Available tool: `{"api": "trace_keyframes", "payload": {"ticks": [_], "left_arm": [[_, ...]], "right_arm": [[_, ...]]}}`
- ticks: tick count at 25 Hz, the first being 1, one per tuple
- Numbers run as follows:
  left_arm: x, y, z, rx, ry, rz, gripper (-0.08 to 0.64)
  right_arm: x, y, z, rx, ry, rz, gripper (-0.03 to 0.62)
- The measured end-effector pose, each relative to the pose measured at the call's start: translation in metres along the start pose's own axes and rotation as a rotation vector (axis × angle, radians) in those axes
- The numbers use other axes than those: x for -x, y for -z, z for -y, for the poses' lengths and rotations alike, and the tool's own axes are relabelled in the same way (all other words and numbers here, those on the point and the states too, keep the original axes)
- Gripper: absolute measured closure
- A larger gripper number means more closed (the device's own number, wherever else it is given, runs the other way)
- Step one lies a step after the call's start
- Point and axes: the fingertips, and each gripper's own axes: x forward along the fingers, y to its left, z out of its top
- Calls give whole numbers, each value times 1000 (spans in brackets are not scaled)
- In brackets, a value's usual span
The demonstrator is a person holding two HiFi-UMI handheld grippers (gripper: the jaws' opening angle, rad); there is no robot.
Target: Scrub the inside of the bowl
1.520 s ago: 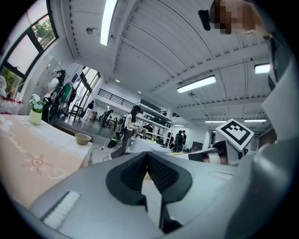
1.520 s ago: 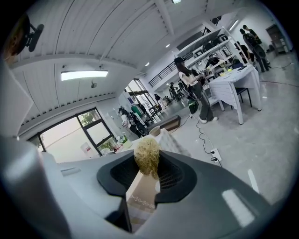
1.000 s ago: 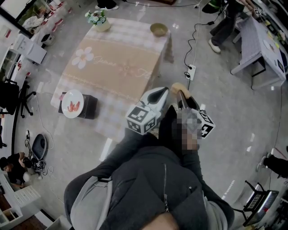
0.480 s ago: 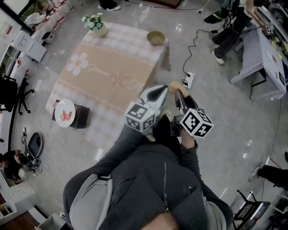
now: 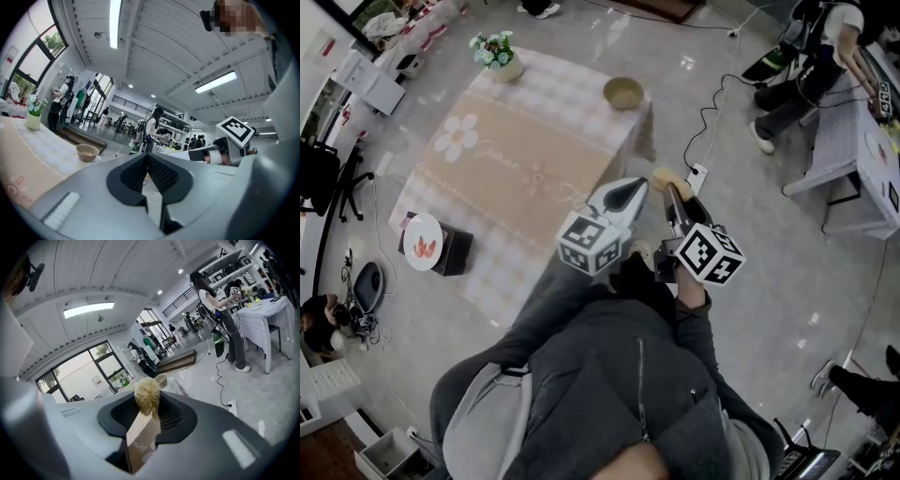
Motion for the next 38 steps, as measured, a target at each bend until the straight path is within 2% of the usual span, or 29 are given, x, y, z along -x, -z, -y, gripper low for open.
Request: {"api": "trace_keyframes", "payload": {"ticks": [6, 12, 24, 31, 38], "left_arm": [[-25, -4, -14, 2, -42, 11, 551], [-57, -3, -17, 15, -45, 11, 551], [-117, -9, -33, 39, -83, 63, 551], [-128, 3, -42, 50, -109, 21, 551], [-142, 16, -33, 31, -87, -30, 549]], "right_arm": [[-18, -17, 18, 0, -24, -16, 485], [-31, -37, 38, -13, -43, -14, 485], [-64, -78, 78, 34, -86, -38, 485], [-71, -68, 86, -6, -117, -78, 485], [-62, -66, 110, -95, -88, -55, 485]]}}
